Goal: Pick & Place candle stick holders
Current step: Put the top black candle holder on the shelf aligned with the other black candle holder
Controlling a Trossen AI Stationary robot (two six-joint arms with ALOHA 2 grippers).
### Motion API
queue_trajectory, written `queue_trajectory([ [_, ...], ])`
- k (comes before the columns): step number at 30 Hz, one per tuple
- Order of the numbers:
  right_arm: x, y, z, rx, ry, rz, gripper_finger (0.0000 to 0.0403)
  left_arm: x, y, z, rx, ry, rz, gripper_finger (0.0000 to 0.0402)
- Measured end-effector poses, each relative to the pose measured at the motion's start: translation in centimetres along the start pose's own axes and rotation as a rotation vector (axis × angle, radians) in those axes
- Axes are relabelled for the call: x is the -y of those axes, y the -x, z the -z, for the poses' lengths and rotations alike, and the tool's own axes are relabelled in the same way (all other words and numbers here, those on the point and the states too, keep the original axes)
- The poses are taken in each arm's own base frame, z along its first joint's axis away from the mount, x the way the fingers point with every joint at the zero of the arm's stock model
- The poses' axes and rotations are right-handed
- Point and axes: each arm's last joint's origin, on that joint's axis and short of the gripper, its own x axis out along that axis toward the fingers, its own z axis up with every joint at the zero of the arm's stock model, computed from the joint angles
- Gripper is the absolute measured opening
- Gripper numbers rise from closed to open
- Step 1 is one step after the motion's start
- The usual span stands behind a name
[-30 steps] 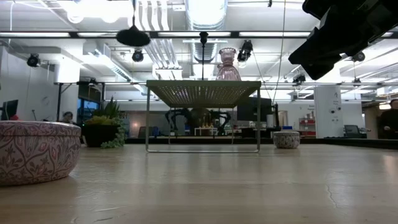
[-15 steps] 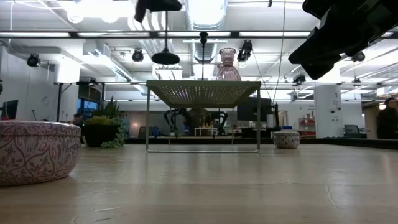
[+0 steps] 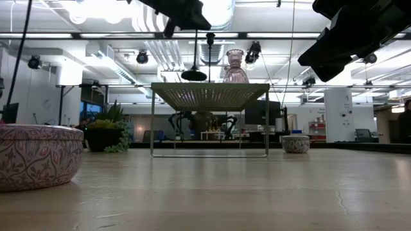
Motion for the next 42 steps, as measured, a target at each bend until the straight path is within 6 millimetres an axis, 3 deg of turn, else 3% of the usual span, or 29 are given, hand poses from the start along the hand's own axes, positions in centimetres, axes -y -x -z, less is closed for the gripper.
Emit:
queue_trajectory([
  [6,0.0,0.0,0.0,0.0,0.003,-0.001,0.0008,-1.0,-1.8,0.3,-0.009,0.046,-0.014,0.0035],
  [10,0.0,0.0,0.0,-0.001,0.004,-0.001,0.0008,-1.5,-2.9,0.8,-0.013,0.079,-0.009,0.0026],
  [20,0.0,0.0,0.0,-0.001,0.005,-0.002,0.0008,-1.7,-5.0,2.1,-0.039,0.067,-0.016,0.0036],
  [28,0.0,0.0,0.0,-0.001,0.004,-0.002,0.0008,-1.9,-5.7,2.7,-0.035,0.075,-0.028,0.0018],
  [35,0.0,0.0,0.0,-0.001,0.005,-0.002,0.0008,-1.9,-6.1,3.1,-0.048,0.086,-0.032,0.0037],
  [42,0.0,0.0,0.0,-0.002,0.003,-0.002,0.0008,-1.9,-6.9,3.7,-0.041,0.088,-0.022,0.0012],
])
